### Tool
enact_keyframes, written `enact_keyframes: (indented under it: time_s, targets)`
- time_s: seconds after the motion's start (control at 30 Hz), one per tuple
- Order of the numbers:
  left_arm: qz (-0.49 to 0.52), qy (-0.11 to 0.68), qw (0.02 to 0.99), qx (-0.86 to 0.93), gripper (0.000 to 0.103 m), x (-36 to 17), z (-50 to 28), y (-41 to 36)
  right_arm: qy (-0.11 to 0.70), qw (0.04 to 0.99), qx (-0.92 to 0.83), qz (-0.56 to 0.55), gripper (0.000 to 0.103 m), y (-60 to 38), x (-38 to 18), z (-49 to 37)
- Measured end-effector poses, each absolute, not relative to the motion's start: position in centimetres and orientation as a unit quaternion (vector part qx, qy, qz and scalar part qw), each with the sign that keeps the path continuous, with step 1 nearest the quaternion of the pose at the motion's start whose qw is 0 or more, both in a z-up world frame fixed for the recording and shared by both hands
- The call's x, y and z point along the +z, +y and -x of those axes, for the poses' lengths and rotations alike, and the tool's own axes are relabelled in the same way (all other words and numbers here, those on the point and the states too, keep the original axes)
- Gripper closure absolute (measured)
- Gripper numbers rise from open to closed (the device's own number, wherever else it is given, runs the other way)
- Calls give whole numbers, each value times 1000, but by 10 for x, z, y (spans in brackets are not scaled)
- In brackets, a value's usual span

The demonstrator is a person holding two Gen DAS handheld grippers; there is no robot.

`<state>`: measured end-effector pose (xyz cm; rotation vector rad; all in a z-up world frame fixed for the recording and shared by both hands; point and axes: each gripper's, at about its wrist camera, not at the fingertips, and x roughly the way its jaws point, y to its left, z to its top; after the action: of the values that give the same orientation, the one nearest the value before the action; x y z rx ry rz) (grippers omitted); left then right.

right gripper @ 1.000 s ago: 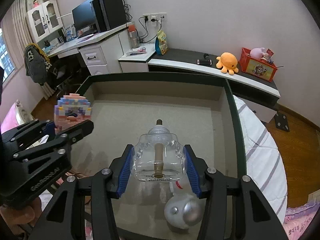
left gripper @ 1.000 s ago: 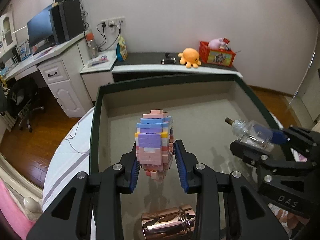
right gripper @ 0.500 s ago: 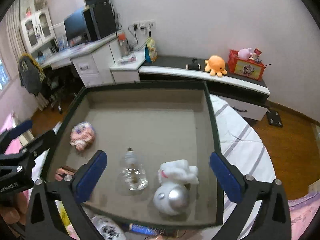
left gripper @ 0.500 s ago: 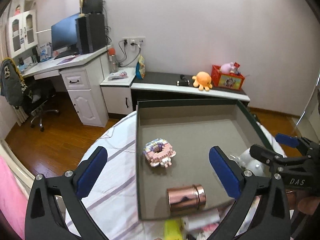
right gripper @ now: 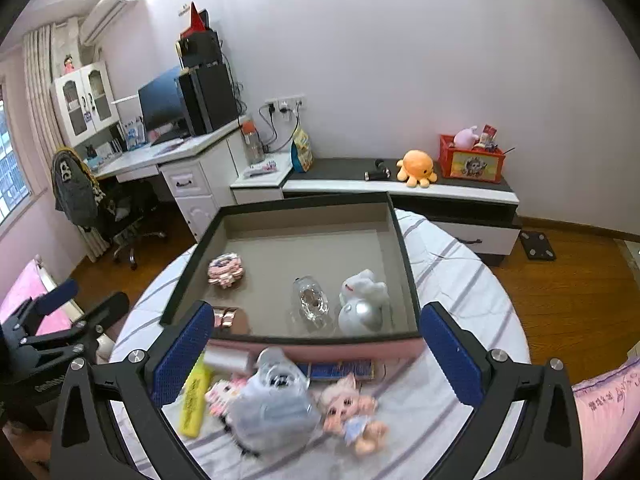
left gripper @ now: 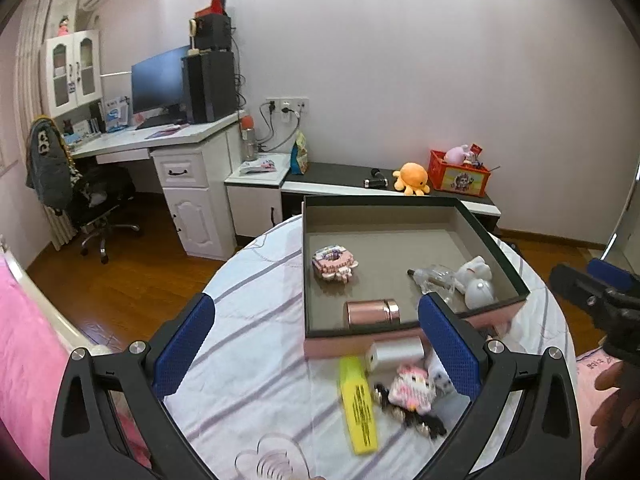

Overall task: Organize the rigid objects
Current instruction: 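Withdraw both tools from the box toward the remaining items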

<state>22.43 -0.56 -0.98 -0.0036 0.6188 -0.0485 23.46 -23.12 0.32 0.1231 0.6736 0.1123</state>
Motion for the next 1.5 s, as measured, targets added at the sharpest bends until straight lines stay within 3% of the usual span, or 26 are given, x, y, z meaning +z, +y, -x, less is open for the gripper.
enact_keyframes:
  time_s: [0.6,1.5]
  targets:
    - [8,296,955,-30,0,-9,-130,-14,263,963,-10,-51,0,-227,21,-113]
    - [4,294,956,-27,0,-10,-105,-14,267,962,-23,-59,0,-238,16,-88]
